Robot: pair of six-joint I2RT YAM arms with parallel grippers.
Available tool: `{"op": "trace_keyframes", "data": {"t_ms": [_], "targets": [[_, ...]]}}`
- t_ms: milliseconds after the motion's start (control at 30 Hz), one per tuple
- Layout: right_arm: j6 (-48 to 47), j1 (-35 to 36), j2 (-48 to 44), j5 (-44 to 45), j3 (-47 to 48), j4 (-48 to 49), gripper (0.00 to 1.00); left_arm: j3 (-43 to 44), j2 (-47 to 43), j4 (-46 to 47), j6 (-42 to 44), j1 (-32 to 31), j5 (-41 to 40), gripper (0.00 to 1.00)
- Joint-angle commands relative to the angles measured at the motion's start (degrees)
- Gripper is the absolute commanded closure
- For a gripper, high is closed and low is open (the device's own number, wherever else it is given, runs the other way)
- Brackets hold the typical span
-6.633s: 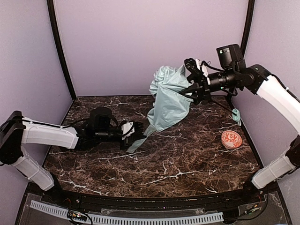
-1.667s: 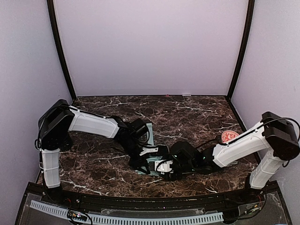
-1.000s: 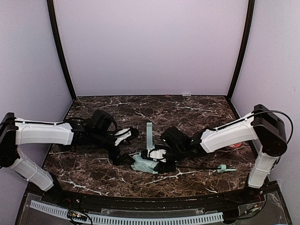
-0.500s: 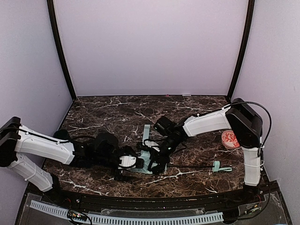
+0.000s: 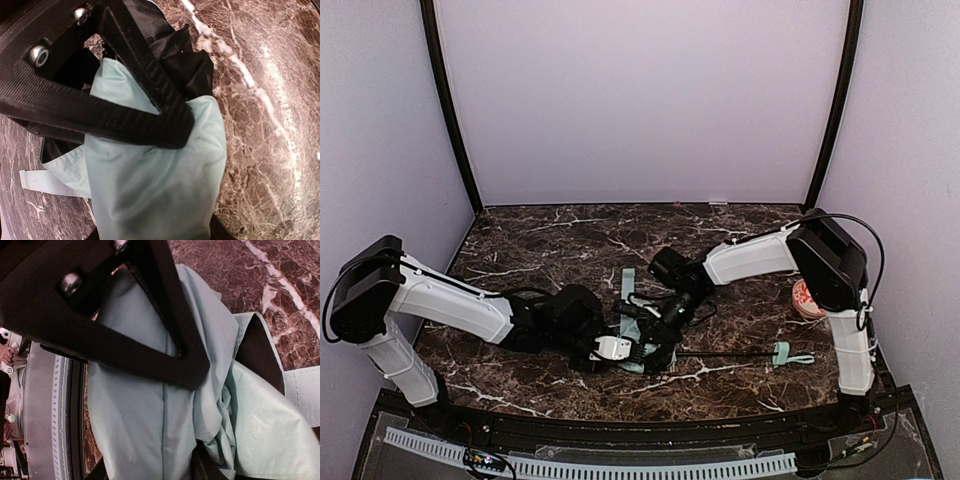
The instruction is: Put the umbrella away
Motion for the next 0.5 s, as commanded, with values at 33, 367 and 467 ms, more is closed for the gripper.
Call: {"op": "trace_keyframes", "data": {"t_ms": [33, 367, 467], "targets": [[5.30, -2.90, 1.21, 5.98, -0.26, -0.47, 0.73, 1.83, 1.03, -14.08, -4.19, -0.30, 6.56, 0.71], [5.59, -6.83, -14.11, 8.33, -6.04, 8.78, 0.42, 10.64, 12.96, -31.15, -9.56, 0.59, 13.66, 0.84], [3.85, -7.76, -20.65, 10.13, -11.05, 9.41, 0.41, 12.10, 14.81, -32.93, -10.87, 1.24, 14.94, 0.85]]}}
